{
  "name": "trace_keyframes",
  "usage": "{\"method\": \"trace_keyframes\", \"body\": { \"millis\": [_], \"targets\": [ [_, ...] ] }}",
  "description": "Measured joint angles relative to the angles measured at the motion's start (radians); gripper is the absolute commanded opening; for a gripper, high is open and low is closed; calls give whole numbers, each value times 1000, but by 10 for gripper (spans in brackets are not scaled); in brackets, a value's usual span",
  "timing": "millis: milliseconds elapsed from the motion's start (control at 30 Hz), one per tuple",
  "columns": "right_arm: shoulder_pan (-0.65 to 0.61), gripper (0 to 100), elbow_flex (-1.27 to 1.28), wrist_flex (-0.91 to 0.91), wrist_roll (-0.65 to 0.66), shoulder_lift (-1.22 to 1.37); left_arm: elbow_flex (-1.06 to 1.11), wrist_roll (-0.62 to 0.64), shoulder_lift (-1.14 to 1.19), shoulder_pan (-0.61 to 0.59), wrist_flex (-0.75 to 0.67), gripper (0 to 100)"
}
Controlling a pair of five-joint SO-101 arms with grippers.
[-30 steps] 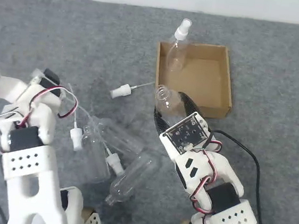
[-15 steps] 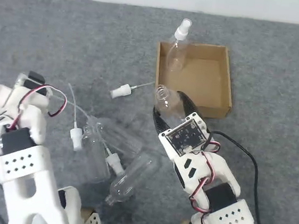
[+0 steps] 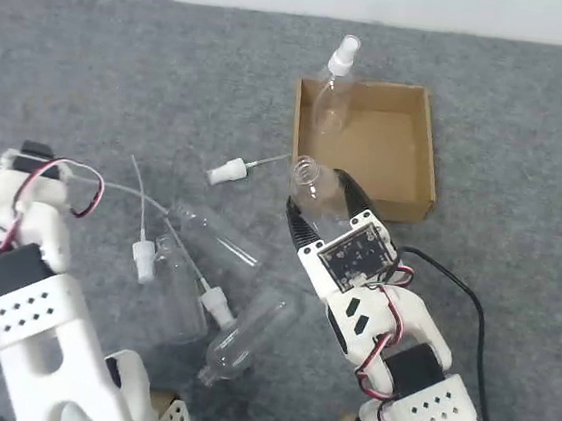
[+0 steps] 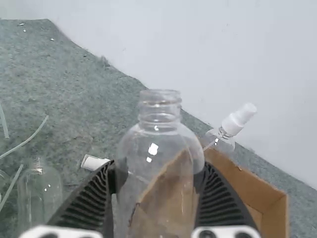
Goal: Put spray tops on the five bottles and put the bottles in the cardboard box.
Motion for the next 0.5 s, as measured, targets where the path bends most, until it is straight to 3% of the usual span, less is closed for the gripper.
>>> {"method": "trace_keyframes", "body": {
  "millis": [233,500],
  "targets": [
    [-29,41,0,0,-6,0,-18,17,0,0,0,12],
    [-51,41,0,0,-6,0,-107,20,-2,120,0,12]
  ]
}}
